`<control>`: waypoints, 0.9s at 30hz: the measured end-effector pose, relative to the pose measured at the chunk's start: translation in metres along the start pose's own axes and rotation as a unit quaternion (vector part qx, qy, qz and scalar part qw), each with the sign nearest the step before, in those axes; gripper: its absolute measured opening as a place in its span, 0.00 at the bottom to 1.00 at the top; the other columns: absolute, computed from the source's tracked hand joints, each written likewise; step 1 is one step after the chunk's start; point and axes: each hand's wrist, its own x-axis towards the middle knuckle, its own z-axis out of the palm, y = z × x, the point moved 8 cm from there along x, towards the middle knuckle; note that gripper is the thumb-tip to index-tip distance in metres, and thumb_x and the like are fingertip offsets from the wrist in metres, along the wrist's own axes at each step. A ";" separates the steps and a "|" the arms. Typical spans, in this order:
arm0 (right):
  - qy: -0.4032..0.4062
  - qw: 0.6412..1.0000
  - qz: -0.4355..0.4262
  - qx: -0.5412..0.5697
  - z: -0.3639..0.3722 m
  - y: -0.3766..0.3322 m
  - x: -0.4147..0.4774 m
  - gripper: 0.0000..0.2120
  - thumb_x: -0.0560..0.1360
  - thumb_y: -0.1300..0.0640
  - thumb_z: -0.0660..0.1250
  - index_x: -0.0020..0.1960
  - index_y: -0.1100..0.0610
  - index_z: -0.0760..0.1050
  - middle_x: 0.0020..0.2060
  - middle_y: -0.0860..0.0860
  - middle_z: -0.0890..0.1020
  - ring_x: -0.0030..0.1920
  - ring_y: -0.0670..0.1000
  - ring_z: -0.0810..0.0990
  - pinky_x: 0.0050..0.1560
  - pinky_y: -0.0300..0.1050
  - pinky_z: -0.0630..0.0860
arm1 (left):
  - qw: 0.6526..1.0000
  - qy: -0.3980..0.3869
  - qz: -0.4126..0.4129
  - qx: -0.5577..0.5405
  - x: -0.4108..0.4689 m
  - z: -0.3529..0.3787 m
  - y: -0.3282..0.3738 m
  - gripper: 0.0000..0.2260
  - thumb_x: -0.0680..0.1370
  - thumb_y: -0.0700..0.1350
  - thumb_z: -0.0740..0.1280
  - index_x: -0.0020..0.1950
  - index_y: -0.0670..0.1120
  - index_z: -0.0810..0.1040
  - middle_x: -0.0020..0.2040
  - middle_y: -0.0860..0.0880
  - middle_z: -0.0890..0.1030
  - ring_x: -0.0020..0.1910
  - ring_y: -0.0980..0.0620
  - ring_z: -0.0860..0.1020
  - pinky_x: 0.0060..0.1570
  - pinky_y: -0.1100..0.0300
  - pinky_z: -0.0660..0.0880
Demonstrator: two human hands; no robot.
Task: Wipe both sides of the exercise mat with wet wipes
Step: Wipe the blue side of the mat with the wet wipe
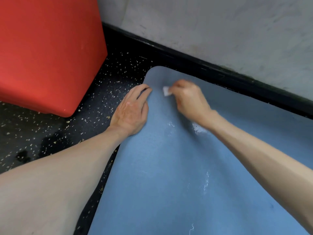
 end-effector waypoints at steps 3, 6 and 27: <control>0.045 0.994 0.090 -0.034 -0.009 0.032 0.026 0.11 0.73 0.71 0.66 0.50 0.61 0.82 0.42 0.59 0.79 0.39 0.63 0.78 0.37 0.48 0.76 | 1.000 0.002 0.001 0.000 0.001 -0.001 0.000 0.18 0.81 0.38 0.57 0.70 0.41 0.70 0.70 0.49 0.69 0.70 0.52 0.66 0.69 0.57 0.65; 0.026 0.997 0.056 -0.035 -0.002 0.002 -0.003 0.11 0.68 0.73 0.61 0.45 0.65 0.80 0.39 0.61 0.78 0.36 0.62 0.77 0.32 0.49 0.74 | 1.000 0.012 -0.002 -0.007 0.000 -0.002 -0.001 0.18 0.80 0.37 0.57 0.70 0.41 0.71 0.69 0.49 0.70 0.69 0.52 0.66 0.69 0.58 0.64; 0.044 0.995 0.077 -0.045 -0.012 0.010 -0.004 0.14 0.77 0.64 0.57 0.49 0.63 0.81 0.40 0.61 0.78 0.38 0.64 0.77 0.36 0.49 0.75 | 1.000 0.002 -0.012 -0.009 0.000 -0.003 -0.001 0.18 0.81 0.39 0.56 0.70 0.41 0.71 0.70 0.50 0.69 0.70 0.53 0.65 0.71 0.59 0.62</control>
